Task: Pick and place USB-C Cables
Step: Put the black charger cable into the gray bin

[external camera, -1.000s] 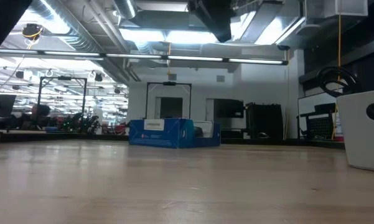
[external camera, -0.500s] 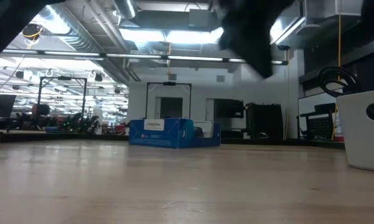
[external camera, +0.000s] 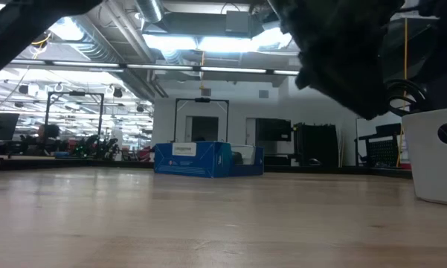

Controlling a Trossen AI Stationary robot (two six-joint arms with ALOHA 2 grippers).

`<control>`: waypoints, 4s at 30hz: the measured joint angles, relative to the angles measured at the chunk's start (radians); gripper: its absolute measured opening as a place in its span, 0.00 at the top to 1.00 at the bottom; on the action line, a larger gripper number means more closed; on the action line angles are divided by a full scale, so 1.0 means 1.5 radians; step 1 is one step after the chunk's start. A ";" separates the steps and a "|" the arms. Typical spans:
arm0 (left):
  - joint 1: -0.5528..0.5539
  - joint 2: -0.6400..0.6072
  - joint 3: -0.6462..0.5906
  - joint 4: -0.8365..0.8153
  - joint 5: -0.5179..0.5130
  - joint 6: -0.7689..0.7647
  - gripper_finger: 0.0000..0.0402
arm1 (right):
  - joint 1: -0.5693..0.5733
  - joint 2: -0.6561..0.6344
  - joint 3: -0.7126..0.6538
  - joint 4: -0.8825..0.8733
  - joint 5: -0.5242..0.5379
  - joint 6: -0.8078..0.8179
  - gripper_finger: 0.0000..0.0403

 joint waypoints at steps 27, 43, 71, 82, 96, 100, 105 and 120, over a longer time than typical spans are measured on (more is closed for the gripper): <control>0.009 0.003 0.001 0.095 -0.099 0.054 0.74 | -0.008 -0.006 0.000 0.000 0.005 -0.006 0.72; 0.040 0.054 0.001 0.305 -0.009 0.083 0.74 | -0.008 -0.006 0.000 0.000 0.057 -0.004 0.72; -0.022 -0.085 0.002 0.030 -0.229 0.076 0.74 | -0.009 -0.006 0.001 0.000 0.049 -0.005 0.72; -0.053 -0.220 0.002 -0.485 -0.311 -0.217 0.74 | 0.002 0.000 0.001 0.063 0.005 -0.008 0.72; -0.118 -0.464 -0.416 -0.469 -0.186 -0.223 0.74 | 0.009 0.010 0.001 0.083 -0.001 -0.006 0.72; -0.114 -0.570 -0.566 -0.413 -0.196 -0.275 0.74 | 0.009 0.013 0.001 0.088 0.005 -0.006 0.72; -0.102 -0.706 -0.734 -0.234 -0.200 -0.236 0.74 | 0.009 0.019 0.000 0.104 0.010 -0.006 0.72; -0.018 -1.112 -1.216 0.352 -0.096 0.000 0.74 | 0.009 0.022 0.000 0.145 0.079 -0.006 0.72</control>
